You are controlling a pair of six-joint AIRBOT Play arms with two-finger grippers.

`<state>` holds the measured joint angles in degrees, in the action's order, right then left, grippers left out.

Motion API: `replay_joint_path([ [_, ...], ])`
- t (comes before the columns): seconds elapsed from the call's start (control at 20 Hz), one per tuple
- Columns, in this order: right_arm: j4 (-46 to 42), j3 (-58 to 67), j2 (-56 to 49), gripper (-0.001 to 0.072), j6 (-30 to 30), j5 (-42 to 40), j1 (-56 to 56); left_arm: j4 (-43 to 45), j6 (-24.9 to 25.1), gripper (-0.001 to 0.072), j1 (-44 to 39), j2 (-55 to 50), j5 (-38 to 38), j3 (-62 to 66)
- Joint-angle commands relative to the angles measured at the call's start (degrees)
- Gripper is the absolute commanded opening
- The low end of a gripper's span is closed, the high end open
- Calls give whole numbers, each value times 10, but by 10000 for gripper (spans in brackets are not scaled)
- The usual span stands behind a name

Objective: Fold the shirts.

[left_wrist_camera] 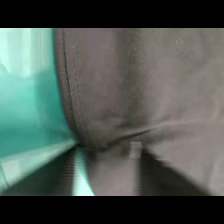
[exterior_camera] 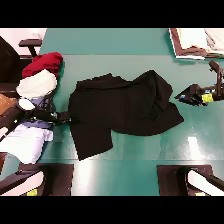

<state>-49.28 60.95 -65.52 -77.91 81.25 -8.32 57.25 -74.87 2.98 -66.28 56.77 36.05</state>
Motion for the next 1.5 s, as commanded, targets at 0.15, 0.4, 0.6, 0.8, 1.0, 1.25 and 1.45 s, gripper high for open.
replay_joint_path([
  [0.15,-95,-3,3,340,-21,30,-39,-5,-1,26,-33,2,25,37],
  [0.4,-178,-53,3,525,-42,50,-133,-14,-1,26,-33,4,49,107],
  [0.6,-151,-181,1,457,-42,-29,-150,-22,-1,26,-33,4,48,116],
  [0.8,-45,-233,-34,451,-16,-115,-146,-23,-1,26,-33,4,48,116],
  [1.0,-47,-208,-92,298,-10,-153,-93,-23,-1,26,-33,4,50,116],
  [1.25,-49,-133,-57,17,2,-164,-39,-15,-3,25,-33,50,68,171],
  [1.45,-49,44,60,16,2,-111,-39,9,-33,25,-33,158,73,343],
])
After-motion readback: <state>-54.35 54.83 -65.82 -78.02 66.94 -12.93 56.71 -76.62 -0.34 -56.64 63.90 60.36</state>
